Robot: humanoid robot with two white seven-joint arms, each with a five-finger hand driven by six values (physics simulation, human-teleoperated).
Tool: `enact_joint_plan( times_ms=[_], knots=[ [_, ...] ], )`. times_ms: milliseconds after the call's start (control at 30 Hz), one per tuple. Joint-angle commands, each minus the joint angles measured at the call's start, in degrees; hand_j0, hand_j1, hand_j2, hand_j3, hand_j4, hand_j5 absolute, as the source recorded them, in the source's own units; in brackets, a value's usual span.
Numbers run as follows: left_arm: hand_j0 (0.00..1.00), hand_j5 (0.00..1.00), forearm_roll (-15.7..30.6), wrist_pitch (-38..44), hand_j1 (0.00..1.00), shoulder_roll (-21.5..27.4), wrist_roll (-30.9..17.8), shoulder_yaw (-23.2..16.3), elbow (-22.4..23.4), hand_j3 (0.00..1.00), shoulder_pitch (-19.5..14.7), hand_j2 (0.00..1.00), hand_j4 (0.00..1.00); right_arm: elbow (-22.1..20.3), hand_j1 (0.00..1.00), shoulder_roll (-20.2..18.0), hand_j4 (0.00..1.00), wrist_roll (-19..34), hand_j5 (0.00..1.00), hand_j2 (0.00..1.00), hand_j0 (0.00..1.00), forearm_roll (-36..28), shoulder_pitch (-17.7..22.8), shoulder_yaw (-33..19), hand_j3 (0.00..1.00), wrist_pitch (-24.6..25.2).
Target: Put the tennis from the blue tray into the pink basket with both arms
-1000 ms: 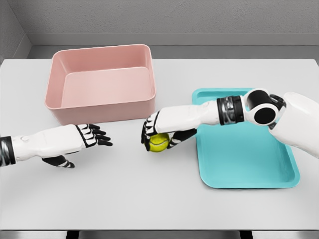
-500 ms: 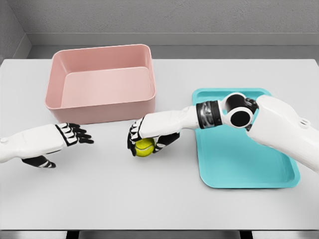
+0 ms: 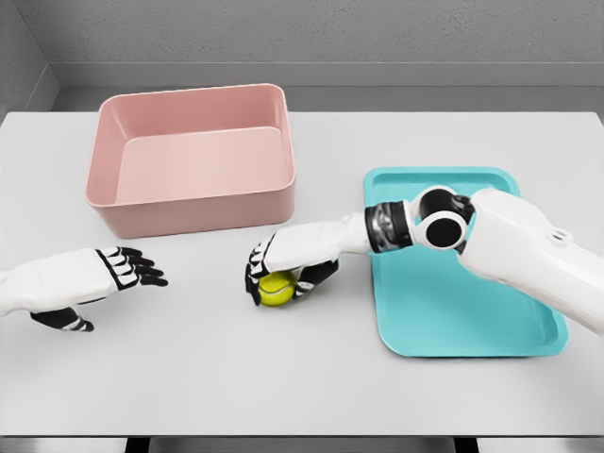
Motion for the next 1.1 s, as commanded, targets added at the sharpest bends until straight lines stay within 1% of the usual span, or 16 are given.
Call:
enact_joint_plan(
  times_ms=[0, 33, 67, 100, 267, 300, 367, 533, 633, 700, 800, 867, 900, 967, 1033, 1067],
  knots=[
    [1.0, 1.0, 0.44, 0.1, 1.0, -0.09, 0.71, 0.02, -0.01, 1.0, 0.0, 1.0, 1.0, 0.73, 0.53, 0.69, 0.53, -0.04, 0.53, 0.53, 0.53, -0.47, 0.0, 0.14, 0.53, 0.14],
    [1.0, 1.0, 0.44, 0.1, 1.0, -0.26, 1.94, 0.02, -0.01, 1.0, -0.44, 1.0, 1.0, 0.73, 0.53, 1.04, 0.53, -0.04, 0.53, 0.53, 0.53, -0.47, 0.0, 0.14, 0.53, 0.14],
    [1.0, 1.0, 0.36, 0.1, 1.0, -0.35, 5.89, 0.11, -0.01, 1.0, -0.44, 1.0, 1.0, 0.82, 0.53, 1.04, 0.53, -0.04, 0.53, 0.53, 0.53, -0.47, 0.0, 0.14, 0.53, 0.14],
    [1.0, 1.0, 0.27, 0.1, 1.0, -0.44, 8.09, 0.02, -0.01, 1.0, -0.53, 1.0, 1.0, 0.82, 0.53, 1.13, 0.53, -0.04, 0.53, 0.53, 0.53, -0.47, -0.09, 0.14, 0.53, 0.14],
    [1.0, 1.0, -0.35, 0.1, 1.0, -4.31, 8.62, -0.06, -0.1, 1.0, -1.23, 1.0, 1.0, 0.82, 0.57, 1.48, 0.57, -0.21, 0.57, 0.57, 0.57, 0.58, -0.09, 0.14, 0.57, 0.14],
    [1.0, 1.0, -0.35, 0.1, 1.0, -4.31, 8.62, -0.06, -0.1, 1.0, -1.32, 1.0, 1.0, 0.82, 0.65, 1.48, 0.65, -0.21, 0.65, 0.65, 0.65, 0.58, -0.09, 0.14, 0.65, 0.14],
    [1.0, 1.0, -0.35, 0.1, 1.0, -4.39, 8.62, -0.33, -0.1, 1.0, -1.23, 1.0, 1.0, 0.73, 1.0, 1.48, 1.0, -0.48, 1.0, 1.0, 1.0, 0.5, -0.09, 0.05, 1.0, 0.14],
    [1.0, 1.0, -0.43, 0.1, 1.0, -6.33, 8.71, -2.79, -0.1, 1.0, -1.41, 1.0, 1.0, 0.03, 1.0, 0.69, 1.0, -0.3, 1.0, 1.0, 1.0, 0.41, -0.61, -0.74, 1.0, 0.14],
    [1.0, 1.0, -0.43, 0.1, 1.0, -6.59, 8.71, -3.4, -0.01, 1.0, -1.32, 1.0, 1.0, -3.13, 1.0, -4.58, 1.0, -0.3, 1.0, 1.0, 1.0, 0.14, -3.43, -0.92, 1.0, 0.14],
    [1.0, 1.0, -0.43, 0.1, 1.0, -6.59, 9.94, -3.4, -0.01, 1.0, -1.14, 1.0, 1.0, -3.4, 1.0, -8.27, 1.0, -0.3, 1.0, 1.0, 1.0, -0.03, -5.1, -0.83, 1.0, 0.14],
    [1.0, 1.0, -0.7, 0.1, 1.0, -8.7, 10.03, -3.58, -0.01, 1.0, -1.85, 1.0, 1.0, -5.33, 1.0, -11.09, 1.0, -0.21, 1.0, 1.0, 1.0, -0.03, -5.19, -0.83, 1.0, 0.14],
    [1.0, 1.0, -3.07, 0.1, 1.0, -10.37, 9.94, -7.62, -0.01, 1.0, -3.95, 1.0, 1.0, -5.51, 1.0, -13.72, 1.0, -0.21, 1.0, 1.0, 1.0, -0.03, -5.19, -0.83, 1.0, 0.14],
    [1.0, 1.0, -4.74, 0.1, 1.0, -11.07, 9.94, -8.5, -0.01, 1.0, -4.57, 1.0, 1.0, -5.77, 1.0, -15.13, 1.0, -0.3, 1.0, 1.0, 1.0, -0.03, -5.45, -0.83, 1.0, 0.14],
    [1.0, 1.0, -7.81, 0.1, 1.0, -12.83, 9.94, -8.5, -0.01, 1.0, -5.62, 1.0, 1.0, -6.74, 1.0, -19.43, 1.0, -0.3, 1.0, 1.0, 1.0, -0.03, -7.82, -2.23, 1.0, 0.14],
    [1.0, 1.0, -8.17, 0.1, 1.0, -12.83, 9.68, -10.43, -0.1, 1.0, -6.77, 1.0, 1.0, -6.83, 1.0, -25.94, 1.0, -0.3, 1.0, 1.0, 1.0, -0.03, -8.35, -5.58, 1.0, 0.14],
    [1.0, 1.0, -8.17, 0.1, 1.0, -12.83, 9.5, -10.61, -0.1, 1.0, -7.03, 1.0, 1.0, -6.56, 1.0, -27.78, 1.0, -1.44, 1.0, 1.0, 1.0, -0.21, -8.35, -5.66, 1.0, 0.14]
  ],
)
